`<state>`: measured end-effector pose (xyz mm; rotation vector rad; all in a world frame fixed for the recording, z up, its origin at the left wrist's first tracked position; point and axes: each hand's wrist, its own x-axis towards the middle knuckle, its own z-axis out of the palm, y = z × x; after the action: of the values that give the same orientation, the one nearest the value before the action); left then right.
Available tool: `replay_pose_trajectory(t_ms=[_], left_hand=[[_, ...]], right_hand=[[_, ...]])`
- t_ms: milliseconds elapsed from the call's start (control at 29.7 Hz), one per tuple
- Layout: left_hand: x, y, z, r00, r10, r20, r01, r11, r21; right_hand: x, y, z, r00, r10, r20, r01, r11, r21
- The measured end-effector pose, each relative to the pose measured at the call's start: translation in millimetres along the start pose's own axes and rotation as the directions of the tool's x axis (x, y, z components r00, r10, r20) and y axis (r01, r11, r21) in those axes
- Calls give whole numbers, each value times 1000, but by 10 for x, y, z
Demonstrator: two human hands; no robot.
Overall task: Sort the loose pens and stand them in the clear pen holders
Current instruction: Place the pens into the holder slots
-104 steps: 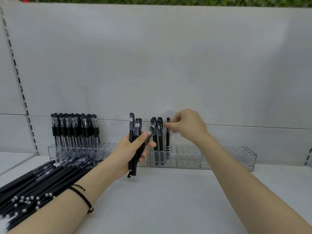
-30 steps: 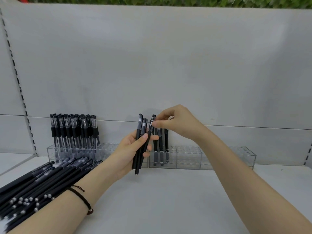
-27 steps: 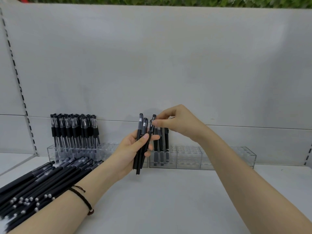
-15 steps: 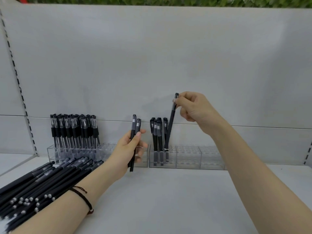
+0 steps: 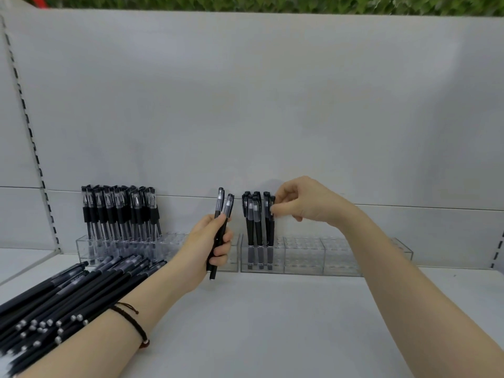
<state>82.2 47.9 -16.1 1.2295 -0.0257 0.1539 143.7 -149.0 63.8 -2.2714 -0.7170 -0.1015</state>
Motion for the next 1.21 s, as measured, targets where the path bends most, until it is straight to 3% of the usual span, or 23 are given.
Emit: replay_pose_trajectory(t_ms=[101,168,269,403,605,740,941,1110,1210], left_hand=[[2,-40,0,999,49,6,-49,999,17],[0,-50,-2,996,81,29,-82,996,37],[-19,-43,-1,988,137,67,-144,983,111],[-34,-49,2,978,185,92,-196,971,138],[-72,-52,65,956,211,206,-225,973,50],[-83,-45,97,950,207,235,-210,978,-15],[-102,-19,108,956,195,220,-195,981,-19],[-55,-51,34,983,160,87,-171,976,137],[-36,-83,10,990,129,56,-136,978,158]], right_hand=[[-21,-16,25,998,30,50,-24,993,-115],[-30,-38,24,999,40,-3,-40,987,-156],[-27,-69,-8,995,18,-100,-21,999,-28],[-56,-165,16,996,-64,-68,72,989,130],[-30,-228,112,989,-128,-78,137,983,125],[-82,-258,106,982,-186,36,173,961,217],[-91,-303,112,985,-142,99,99,931,351],[-36,-301,41,997,-53,-62,79,834,546],[-33,-230,-117,978,-17,-210,110,890,443]])
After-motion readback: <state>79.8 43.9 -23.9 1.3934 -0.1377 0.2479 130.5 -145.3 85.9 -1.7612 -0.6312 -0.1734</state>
